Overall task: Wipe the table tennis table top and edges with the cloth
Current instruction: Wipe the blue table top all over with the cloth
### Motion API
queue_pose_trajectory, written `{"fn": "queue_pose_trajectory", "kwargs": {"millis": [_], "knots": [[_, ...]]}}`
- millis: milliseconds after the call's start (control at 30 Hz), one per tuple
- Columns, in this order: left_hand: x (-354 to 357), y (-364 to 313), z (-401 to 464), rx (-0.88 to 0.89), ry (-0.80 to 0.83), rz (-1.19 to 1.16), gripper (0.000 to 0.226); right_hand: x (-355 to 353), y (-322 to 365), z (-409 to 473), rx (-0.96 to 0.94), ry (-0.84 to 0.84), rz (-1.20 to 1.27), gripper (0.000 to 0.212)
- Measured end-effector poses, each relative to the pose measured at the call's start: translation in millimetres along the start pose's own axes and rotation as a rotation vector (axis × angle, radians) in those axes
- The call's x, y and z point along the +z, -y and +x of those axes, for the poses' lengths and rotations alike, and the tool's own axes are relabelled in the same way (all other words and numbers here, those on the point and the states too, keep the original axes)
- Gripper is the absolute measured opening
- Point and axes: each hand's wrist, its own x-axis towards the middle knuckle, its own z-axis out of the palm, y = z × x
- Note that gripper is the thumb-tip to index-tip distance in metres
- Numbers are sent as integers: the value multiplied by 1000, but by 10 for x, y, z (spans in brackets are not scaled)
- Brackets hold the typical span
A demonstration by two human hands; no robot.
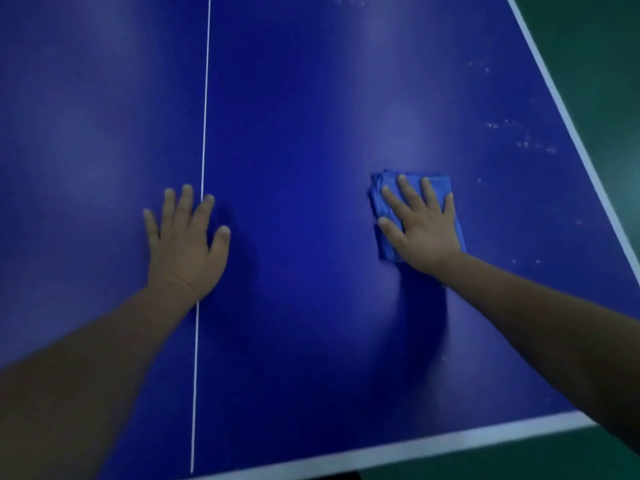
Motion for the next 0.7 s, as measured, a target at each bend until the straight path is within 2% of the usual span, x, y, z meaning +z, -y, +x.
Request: {"fn": "queue_pose_trajectory", "kwargs": {"millis": [133,200,233,267,400,467,533,600,700], "knots": [[97,39,-1027,118,50,26,67,202,162,-1230,-268,-7,-14,62],[167,96,-1454,149,69,42,67,195,59,-1406,-384,45,-47,60],[200,116,-1626,166,77,53,67,178,-10,-1332,-376,52,-62,60],[230,131,-1761,176,83,60,66,147,-55,-1202,-301,34,-65,61],[312,116,-2020,186,87,79,66,29,52,-685,307,42,99,63],[322,101,-2028,191,85,78,65,72,379,-669,390,8,105,63],[317,96,-2013,184,92,79,65,192,817,-909,258,-12,57,64],[315,98,-2012,168,89,82,65,324,1217,-1386,-15,-7,18,66],[327,93,-2014,164,82,86,66,448,1203,-1983,-286,2,2,60]]}}
